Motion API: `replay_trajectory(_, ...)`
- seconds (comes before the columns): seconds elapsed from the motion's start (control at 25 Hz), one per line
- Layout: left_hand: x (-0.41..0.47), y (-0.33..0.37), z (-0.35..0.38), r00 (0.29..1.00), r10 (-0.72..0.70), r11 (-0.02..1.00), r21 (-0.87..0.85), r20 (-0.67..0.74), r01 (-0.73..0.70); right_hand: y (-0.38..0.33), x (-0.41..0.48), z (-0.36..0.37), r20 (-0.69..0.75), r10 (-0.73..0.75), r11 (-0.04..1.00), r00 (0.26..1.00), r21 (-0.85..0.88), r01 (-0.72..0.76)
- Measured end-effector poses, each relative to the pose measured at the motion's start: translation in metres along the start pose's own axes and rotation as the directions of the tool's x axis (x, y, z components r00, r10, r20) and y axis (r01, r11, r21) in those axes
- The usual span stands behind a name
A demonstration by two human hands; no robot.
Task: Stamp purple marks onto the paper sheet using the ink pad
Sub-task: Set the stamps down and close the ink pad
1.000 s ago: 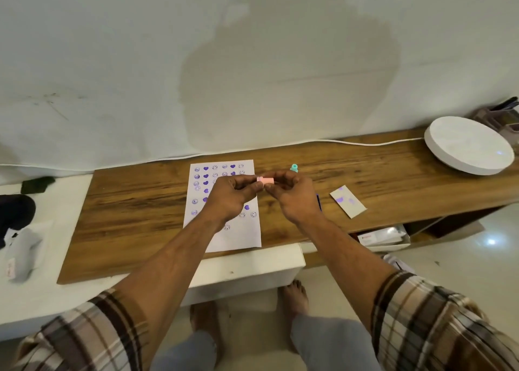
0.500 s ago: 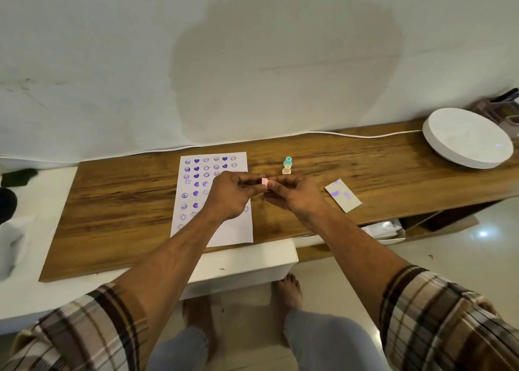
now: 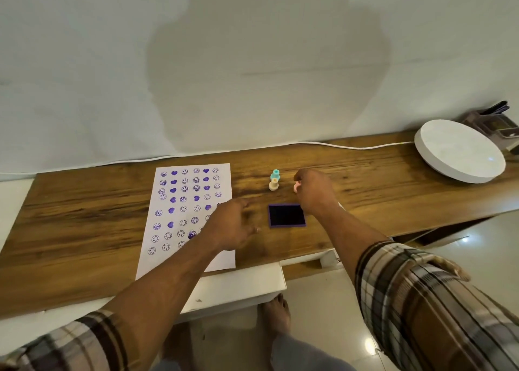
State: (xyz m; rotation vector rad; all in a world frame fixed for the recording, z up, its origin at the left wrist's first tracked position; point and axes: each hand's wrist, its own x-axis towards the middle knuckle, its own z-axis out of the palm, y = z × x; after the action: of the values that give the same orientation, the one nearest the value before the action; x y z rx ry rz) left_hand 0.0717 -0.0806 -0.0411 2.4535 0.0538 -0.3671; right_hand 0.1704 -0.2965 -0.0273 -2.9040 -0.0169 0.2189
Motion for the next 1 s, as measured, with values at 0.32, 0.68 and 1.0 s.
replay_trajectory(0.32, 0.034, 0.012, 0.033, 0.998, 0.047, 0.980, 0.189, 0.046, -0.055, 0.038, -0.006, 0.002, -0.131, 0.027, 0.979, 0.991, 0.201, 0.000)
replay_trajectory(0.68, 0.047, 0.005, 0.043, 0.998, 0.063, 0.987, 0.147, -0.024, -0.058, 0.096, -0.045, -0.014, 0.205, 0.138, 0.990, 0.969, -0.052, -0.130)
replay_trajectory(1.0, 0.052, -0.001, 0.047, 0.998, 0.065, 0.990, 0.126, -0.012, -0.064, 0.053, -0.056, -0.028, 0.149, -0.202, 0.978, 0.968, 0.089, 0.191)
